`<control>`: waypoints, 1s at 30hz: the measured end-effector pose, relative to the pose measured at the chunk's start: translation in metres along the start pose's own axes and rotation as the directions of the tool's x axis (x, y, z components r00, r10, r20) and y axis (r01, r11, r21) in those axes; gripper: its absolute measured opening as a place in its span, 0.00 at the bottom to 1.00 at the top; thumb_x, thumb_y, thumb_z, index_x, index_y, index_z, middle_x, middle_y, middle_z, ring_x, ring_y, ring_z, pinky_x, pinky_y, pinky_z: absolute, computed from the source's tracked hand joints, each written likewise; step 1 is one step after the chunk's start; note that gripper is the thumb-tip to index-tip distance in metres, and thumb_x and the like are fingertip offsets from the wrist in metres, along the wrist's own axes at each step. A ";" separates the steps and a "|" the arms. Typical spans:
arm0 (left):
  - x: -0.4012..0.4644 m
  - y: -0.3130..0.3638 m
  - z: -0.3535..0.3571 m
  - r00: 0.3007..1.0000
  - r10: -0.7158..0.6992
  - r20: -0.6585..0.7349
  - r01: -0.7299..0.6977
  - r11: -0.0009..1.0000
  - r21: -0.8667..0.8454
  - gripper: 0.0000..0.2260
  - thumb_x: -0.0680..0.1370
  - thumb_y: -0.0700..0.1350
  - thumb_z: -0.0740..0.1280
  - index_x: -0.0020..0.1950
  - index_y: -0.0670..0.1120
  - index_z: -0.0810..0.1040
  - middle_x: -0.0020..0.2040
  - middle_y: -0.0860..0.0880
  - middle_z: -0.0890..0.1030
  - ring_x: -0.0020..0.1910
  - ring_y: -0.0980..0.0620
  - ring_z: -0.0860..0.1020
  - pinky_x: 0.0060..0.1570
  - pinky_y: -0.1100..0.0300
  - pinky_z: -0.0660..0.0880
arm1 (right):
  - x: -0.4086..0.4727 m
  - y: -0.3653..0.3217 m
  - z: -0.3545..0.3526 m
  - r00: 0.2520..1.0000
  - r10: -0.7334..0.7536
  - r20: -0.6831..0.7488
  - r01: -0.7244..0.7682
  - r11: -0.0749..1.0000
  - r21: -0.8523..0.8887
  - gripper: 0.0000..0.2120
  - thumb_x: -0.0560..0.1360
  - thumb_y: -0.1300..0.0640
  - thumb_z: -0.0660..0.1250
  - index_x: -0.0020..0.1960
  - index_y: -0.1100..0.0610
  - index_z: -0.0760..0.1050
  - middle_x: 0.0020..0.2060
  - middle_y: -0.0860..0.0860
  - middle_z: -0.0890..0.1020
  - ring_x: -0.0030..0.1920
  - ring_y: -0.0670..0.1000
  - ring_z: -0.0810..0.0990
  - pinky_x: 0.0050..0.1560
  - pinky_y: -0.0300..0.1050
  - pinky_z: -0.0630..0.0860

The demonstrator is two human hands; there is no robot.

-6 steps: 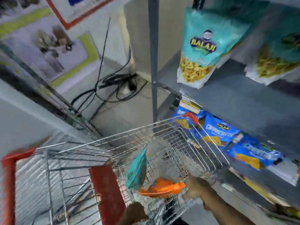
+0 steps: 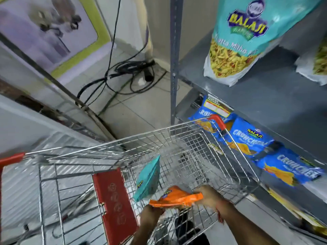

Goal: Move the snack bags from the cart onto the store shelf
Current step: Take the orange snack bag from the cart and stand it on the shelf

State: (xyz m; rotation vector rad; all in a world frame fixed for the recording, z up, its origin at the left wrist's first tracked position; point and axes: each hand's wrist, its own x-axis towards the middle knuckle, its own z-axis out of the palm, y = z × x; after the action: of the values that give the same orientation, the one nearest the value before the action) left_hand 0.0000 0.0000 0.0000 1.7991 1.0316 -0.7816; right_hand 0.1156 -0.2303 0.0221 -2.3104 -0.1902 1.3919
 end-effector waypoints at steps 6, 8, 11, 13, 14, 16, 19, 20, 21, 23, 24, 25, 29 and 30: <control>-0.016 0.031 0.003 0.989 0.023 -0.146 -0.041 0.991 -0.124 0.10 0.68 0.44 0.76 0.29 0.52 0.78 0.33 0.48 0.81 0.37 0.50 0.79 0.33 0.60 0.70 | 0.001 -0.007 -0.023 0.992 0.055 -0.117 -0.033 0.982 0.186 0.12 0.65 0.59 0.75 0.27 0.47 0.77 0.22 0.39 0.76 0.26 0.35 0.74 0.28 0.26 0.67; -0.022 0.036 0.005 0.985 0.059 -0.165 -0.086 0.983 -0.159 0.10 0.68 0.45 0.75 0.30 0.53 0.78 0.33 0.51 0.82 0.39 0.50 0.80 0.36 0.60 0.71 | -0.003 -0.005 -0.026 0.984 0.076 -0.163 -0.024 0.955 0.296 0.09 0.67 0.59 0.74 0.32 0.51 0.77 0.27 0.43 0.80 0.30 0.40 0.78 0.34 0.32 0.73; -0.031 0.046 0.006 0.960 0.206 -0.191 -0.233 0.964 -0.128 0.06 0.71 0.49 0.72 0.36 0.50 0.79 0.34 0.51 0.82 0.39 0.47 0.81 0.38 0.57 0.75 | -0.020 -0.009 -0.039 0.962 0.090 -0.258 0.016 0.923 0.384 0.21 0.68 0.60 0.73 0.19 0.51 0.72 0.15 0.39 0.75 0.24 0.40 0.72 0.30 0.38 0.68; -0.044 0.057 0.003 0.930 0.296 -0.217 -0.327 0.937 -0.121 0.11 0.73 0.53 0.69 0.34 0.50 0.77 0.34 0.48 0.83 0.38 0.47 0.81 0.39 0.54 0.76 | -0.035 -0.013 -0.048 0.940 0.101 -0.326 0.056 0.897 0.439 0.25 0.69 0.63 0.72 0.16 0.51 0.71 0.13 0.38 0.72 0.23 0.39 0.71 0.28 0.35 0.67; -0.051 0.064 0.000 0.915 0.328 -0.234 -0.364 0.922 -0.133 0.13 0.74 0.55 0.68 0.33 0.51 0.75 0.34 0.47 0.83 0.37 0.47 0.81 0.39 0.53 0.77 | -0.046 -0.016 -0.053 0.929 0.107 -0.353 0.079 0.878 0.473 0.24 0.69 0.64 0.72 0.17 0.51 0.72 0.13 0.38 0.73 0.21 0.38 0.72 0.28 0.32 0.68; -0.067 0.081 -0.009 0.870 0.414 -0.268 -0.464 0.871 -0.160 0.13 0.73 0.57 0.67 0.31 0.53 0.74 0.32 0.46 0.82 0.35 0.47 0.80 0.38 0.51 0.76 | -0.062 -0.017 -0.062 0.890 0.113 -0.441 0.155 0.835 0.528 0.17 0.69 0.63 0.72 0.24 0.52 0.75 0.17 0.41 0.76 0.22 0.37 0.73 0.31 0.35 0.70; -0.089 0.117 -0.030 0.767 0.575 -0.286 -0.633 0.750 -0.189 0.10 0.73 0.55 0.66 0.34 0.52 0.78 0.29 0.49 0.80 0.31 0.53 0.77 0.35 0.51 0.74 | -0.098 -0.026 -0.075 0.814 0.087 -0.575 0.298 0.787 0.540 0.10 0.69 0.59 0.73 0.31 0.60 0.78 0.25 0.46 0.79 0.29 0.44 0.73 0.33 0.39 0.69; -0.096 0.131 -0.038 0.737 0.608 -0.294 -0.667 0.724 -0.176 0.11 0.73 0.54 0.67 0.36 0.48 0.78 0.30 0.44 0.81 0.30 0.52 0.77 0.35 0.51 0.73 | -0.115 -0.034 -0.082 0.784 0.081 -0.615 0.341 0.772 0.536 0.11 0.69 0.57 0.73 0.31 0.60 0.77 0.24 0.45 0.78 0.28 0.42 0.73 0.31 0.37 0.69; -0.107 0.147 -0.047 0.707 0.643 -0.293 -0.701 0.693 -0.170 0.12 0.73 0.51 0.68 0.35 0.45 0.78 0.32 0.37 0.81 0.29 0.54 0.76 0.34 0.52 0.69 | -0.131 -0.041 -0.089 0.748 0.069 -0.660 0.392 0.757 0.523 0.12 0.68 0.55 0.73 0.31 0.60 0.77 0.22 0.44 0.78 0.26 0.40 0.72 0.29 0.35 0.68; -0.134 0.182 -0.066 0.623 0.735 -0.268 -0.782 0.597 -0.182 0.14 0.74 0.46 0.70 0.29 0.46 0.73 0.26 0.39 0.77 0.23 0.64 0.69 0.31 0.57 0.62 | -0.167 -0.057 -0.105 0.688 0.051 -0.724 0.476 0.721 0.503 0.09 0.71 0.57 0.70 0.33 0.58 0.78 0.22 0.42 0.80 0.25 0.37 0.73 0.29 0.35 0.70; -0.151 0.199 -0.075 0.566 0.788 -0.241 -0.824 0.534 -0.189 0.16 0.73 0.46 0.70 0.27 0.47 0.72 0.22 0.48 0.74 0.22 0.65 0.68 0.29 0.59 0.63 | -0.187 -0.066 -0.114 0.651 0.042 -0.758 0.508 0.718 0.476 0.08 0.73 0.60 0.68 0.35 0.56 0.79 0.24 0.40 0.81 0.27 0.36 0.74 0.32 0.35 0.71; -0.164 0.217 -0.084 0.525 0.824 -0.213 -0.850 0.494 -0.184 0.15 0.72 0.48 0.70 0.27 0.48 0.71 0.21 0.53 0.72 0.22 0.65 0.68 0.27 0.62 0.64 | -0.203 -0.070 -0.122 0.606 0.025 -0.795 0.545 0.714 0.438 0.07 0.74 0.62 0.67 0.38 0.56 0.80 0.26 0.39 0.82 0.29 0.36 0.75 0.35 0.36 0.72; -0.223 0.283 -0.115 0.397 0.911 -0.107 -0.910 0.377 -0.173 0.11 0.69 0.50 0.72 0.29 0.48 0.78 0.30 0.50 0.82 0.30 0.58 0.78 0.37 0.59 0.79 | -0.291 -0.095 -0.156 0.404 0.027 -0.914 0.643 0.702 0.305 0.04 0.74 0.63 0.66 0.46 0.58 0.80 0.30 0.43 0.83 0.29 0.38 0.76 0.33 0.31 0.74; -0.242 0.299 -0.120 0.354 0.930 -0.095 -0.927 0.336 -0.167 0.11 0.69 0.50 0.73 0.29 0.48 0.78 0.33 0.46 0.83 0.32 0.53 0.80 0.40 0.55 0.79 | -0.316 -0.102 -0.162 0.363 0.024 -0.931 0.655 0.704 0.274 0.04 0.74 0.62 0.67 0.44 0.57 0.80 0.31 0.46 0.82 0.28 0.38 0.76 0.31 0.30 0.73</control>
State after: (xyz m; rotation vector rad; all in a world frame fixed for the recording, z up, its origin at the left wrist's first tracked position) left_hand 0.1656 -0.0452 0.3647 1.8059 -0.1055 0.0672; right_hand 0.1138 -0.2915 0.3862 -1.9033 0.1197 -0.1846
